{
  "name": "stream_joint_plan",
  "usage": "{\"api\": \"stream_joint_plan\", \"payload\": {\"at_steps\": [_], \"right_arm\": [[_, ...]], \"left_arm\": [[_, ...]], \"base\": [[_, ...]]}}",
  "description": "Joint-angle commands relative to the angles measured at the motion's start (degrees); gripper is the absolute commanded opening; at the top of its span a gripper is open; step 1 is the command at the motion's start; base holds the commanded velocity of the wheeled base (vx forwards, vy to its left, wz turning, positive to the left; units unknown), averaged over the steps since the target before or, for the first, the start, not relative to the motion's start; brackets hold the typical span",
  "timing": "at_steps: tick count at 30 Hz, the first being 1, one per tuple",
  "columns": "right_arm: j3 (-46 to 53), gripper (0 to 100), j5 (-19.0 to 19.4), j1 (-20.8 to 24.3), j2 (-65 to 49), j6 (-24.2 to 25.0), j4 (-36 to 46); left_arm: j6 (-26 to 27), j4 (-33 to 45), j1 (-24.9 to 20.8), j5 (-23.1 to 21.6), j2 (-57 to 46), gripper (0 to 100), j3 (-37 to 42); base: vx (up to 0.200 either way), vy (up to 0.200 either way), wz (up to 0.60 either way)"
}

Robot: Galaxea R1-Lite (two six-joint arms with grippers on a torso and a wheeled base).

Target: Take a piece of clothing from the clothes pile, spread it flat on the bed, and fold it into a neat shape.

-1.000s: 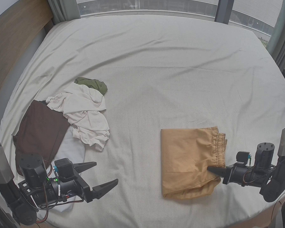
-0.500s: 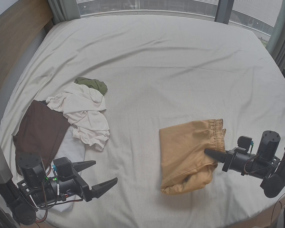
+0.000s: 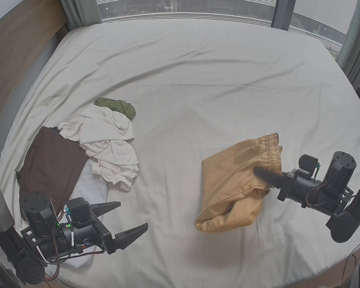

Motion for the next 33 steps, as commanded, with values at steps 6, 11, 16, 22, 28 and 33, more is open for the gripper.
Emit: {"api": "stream_joint_plan", "payload": {"at_steps": [6, 11, 16, 22, 28, 33], "right_arm": [[-3.3, 0, -0.6, 1.2, -0.1, 0.0, 0.3], [-8.7, 0, -0.8, 2.4, 0.3, 2.2, 0.7], [-14.9, 0, -0.8, 3.1, 1.1, 5.0, 4.0], [-22.0, 0, -0.8, 3.4, 1.1, 5.0, 11.2], [-29.0, 0, -0.8, 3.4, 1.1, 5.0, 17.7], [-35.1, 0, -0.8, 3.4, 2.6, 5.0, 21.3]], "left_arm": [[-0.1, 0.0, 0.0, 0.0, -0.2, 100, 0.1], [-0.1, 0.0, 0.0, 0.0, 0.1, 100, 0.1], [-0.2, 0.0, 0.1, 0.0, 0.1, 100, 0.0], [-1.2, 0.0, 0.1, 0.0, 0.2, 100, -0.4], [-1.3, 0.0, 0.0, 0.0, 0.4, 100, -0.4], [-1.4, 0.0, 0.0, 0.0, 0.8, 100, -0.4]], "base": [[0.0, 0.0, 0.0], [0.0, 0.0, 0.0], [0.0, 0.0, 0.0], [0.0, 0.0, 0.0], [0.0, 0.0, 0.0], [0.0, 0.0, 0.0]]}}
